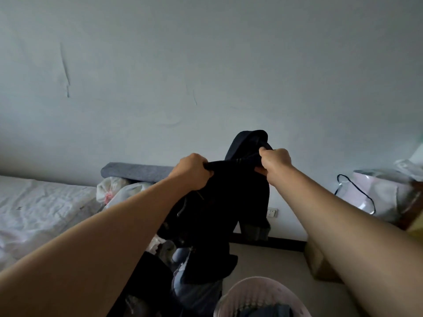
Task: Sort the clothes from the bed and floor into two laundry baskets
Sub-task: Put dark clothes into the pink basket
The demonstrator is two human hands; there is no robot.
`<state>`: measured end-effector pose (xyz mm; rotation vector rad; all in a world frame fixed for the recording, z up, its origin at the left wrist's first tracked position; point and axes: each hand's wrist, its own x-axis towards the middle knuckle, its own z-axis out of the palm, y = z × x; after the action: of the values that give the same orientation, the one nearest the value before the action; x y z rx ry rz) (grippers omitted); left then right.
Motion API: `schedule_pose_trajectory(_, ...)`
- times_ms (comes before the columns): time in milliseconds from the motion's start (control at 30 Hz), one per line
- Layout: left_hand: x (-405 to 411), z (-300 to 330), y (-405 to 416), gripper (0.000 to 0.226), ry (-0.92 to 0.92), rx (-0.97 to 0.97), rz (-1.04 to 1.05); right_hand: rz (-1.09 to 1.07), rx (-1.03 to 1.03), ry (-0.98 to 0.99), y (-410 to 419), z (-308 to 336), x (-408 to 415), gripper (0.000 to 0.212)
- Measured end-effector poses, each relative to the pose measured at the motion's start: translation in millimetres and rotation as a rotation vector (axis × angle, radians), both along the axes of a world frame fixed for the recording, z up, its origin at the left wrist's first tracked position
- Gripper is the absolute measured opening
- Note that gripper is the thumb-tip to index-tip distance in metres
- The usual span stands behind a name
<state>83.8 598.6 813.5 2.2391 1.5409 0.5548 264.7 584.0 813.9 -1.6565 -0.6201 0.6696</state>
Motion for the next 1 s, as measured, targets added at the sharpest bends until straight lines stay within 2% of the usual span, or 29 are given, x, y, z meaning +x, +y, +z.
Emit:
schedule_pose_trajectory(133,45,23,-4,0.017,-0.195,0.006,0.04,0.049,0.062,0.052,-23,19,34,0.009)
schedule_pose_trajectory(200,71,34,-8,0.024,-0.283,-0.014,0.057,0.16,0.067,0.068,-39,25,47,0.015)
schedule_pose_trajectory(267,89,42,-11,0.02,-0.358,-0.042,0.068,0.312,0.008,0.017,-54,29,48,0.006)
schedule_pose_trajectory(333,110,48,-13,0.012,-0.416,-0.066,0.075,0.513,-0.049,0.014,-74,35,56,0.012)
schedule_pose_trajectory(433,131,53,-14,0.021,-0.457,-0.086,0.089,0.822,-0.088,0.064,-95,38,62,0.007)
schedule_pose_trajectory(467,138,55,-16,0.023,-0.469,-0.092,0.099,0.871,-0.088,0.063,-98,37,64,0.013)
schedule_pose_trajectory(567,157,56,-24,0.016,-0.545,-0.128,0.092,0.757,-0.13,-0.132,-90,28,66,0.051)
schedule_pose_trajectory(600,161,57,-28,0.011,-0.572,-0.144,0.076,0.69,-0.118,-0.199,-87,26,68,0.047)
schedule_pose_trajectory(667,166,57,-32,0.013,-0.641,-0.181,0.03,0.53,-0.064,-0.265,-83,24,75,0.017)
schedule_pose_trajectory(767,166,59,-39,0.034,-0.7,-0.25,-0.088,0.31,0.008,-0.257,-80,20,90,0.02)
schedule_pose_trajectory(900,162,58,-51,0.04,-0.649,-0.309,-0.239,0.112,0.025,-0.199,-77,25,103,0.031)
schedule_pose_trajectory(1000,157,43,-55,0.043,-0.61,-0.393,-0.314,0.038,0.052,-0.185,-79,35,113,0.025)
